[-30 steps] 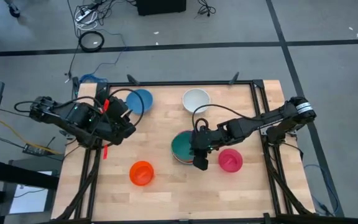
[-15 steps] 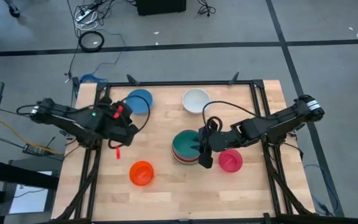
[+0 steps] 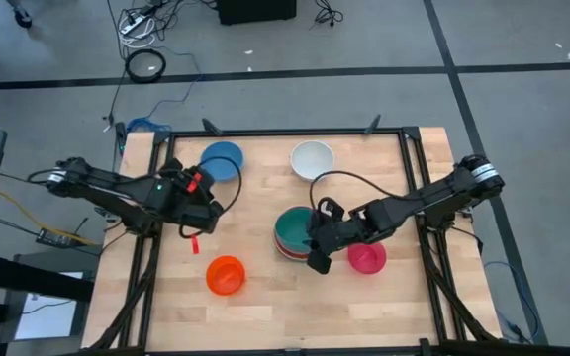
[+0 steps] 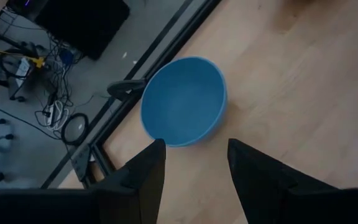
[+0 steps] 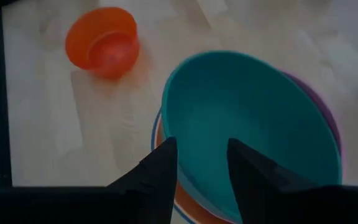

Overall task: Nest bowls inside each other
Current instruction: Stack the dark green bowl on top of the pink bowl

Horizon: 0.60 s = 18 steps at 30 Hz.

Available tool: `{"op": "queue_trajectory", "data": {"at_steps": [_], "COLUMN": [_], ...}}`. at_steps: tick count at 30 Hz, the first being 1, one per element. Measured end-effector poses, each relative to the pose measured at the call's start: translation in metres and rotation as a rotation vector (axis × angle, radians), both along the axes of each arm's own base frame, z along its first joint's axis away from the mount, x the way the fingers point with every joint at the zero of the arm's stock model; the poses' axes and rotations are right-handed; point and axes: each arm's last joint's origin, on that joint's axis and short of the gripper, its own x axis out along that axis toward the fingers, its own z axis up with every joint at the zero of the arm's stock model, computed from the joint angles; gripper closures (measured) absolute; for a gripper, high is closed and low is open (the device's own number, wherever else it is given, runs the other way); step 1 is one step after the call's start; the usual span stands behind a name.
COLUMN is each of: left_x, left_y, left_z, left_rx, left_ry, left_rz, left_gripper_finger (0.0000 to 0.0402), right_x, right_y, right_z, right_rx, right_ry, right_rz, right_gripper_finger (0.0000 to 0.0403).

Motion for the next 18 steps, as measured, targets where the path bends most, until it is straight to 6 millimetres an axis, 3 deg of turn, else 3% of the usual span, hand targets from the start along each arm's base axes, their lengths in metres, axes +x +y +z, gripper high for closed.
{"op": "queue_trajectory", "data": {"at_steps": [9,18], "left_x": [-0.002,-0.002], "left_y": [0.000,0.001], "left_z": [0.001,0.001], "left_rx": [0.002,0.003], "left_ry": [0.000,0.003], "left_rz": [0.000,0.000], "left_gripper_finger": [0.0220,0.0220], "right_x": [-0.002,0.000], "right_y": [0.001,0.002], "right_z": [-0.002,-0.017], "right_rx": [0.046,0.046], "right_ry": [0.026,0.111], "right_rz": [-0.016,-0.030], "right_gripper_finger": [0.0273,0.0273]}}
